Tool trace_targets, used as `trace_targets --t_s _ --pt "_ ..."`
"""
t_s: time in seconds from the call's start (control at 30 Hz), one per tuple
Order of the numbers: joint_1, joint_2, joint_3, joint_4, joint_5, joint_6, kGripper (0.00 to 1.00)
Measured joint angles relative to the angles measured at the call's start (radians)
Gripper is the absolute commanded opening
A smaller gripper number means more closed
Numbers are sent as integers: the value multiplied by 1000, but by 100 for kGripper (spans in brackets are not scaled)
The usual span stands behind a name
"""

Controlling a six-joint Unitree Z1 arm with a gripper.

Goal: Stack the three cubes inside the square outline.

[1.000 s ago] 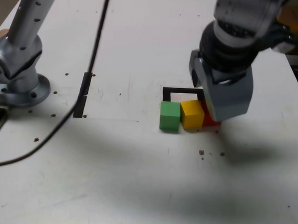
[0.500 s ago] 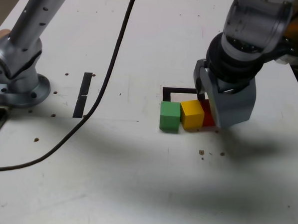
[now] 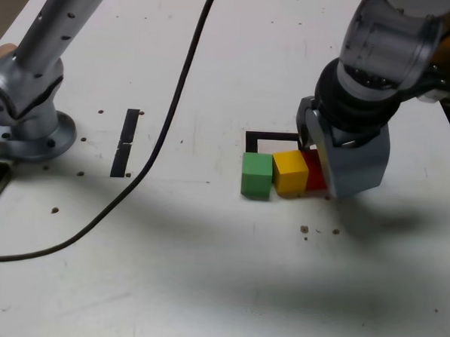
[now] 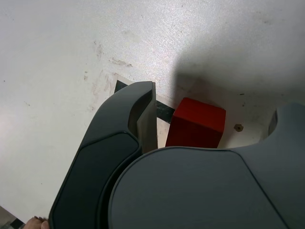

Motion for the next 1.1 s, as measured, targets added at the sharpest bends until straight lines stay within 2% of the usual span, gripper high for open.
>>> trace_targets --t_s 0.3,0.6,0.77,0.9,1.1 --pt "7 10 8 -5 -2 -4 85" --pt "17 10 26 -30 -34 -7 81" --pt "17 10 46 -57 -55 -15 64" --pt "17 10 57 -71 -58 -25 55" --pt "17 8 60 -100 -78 -28 33"
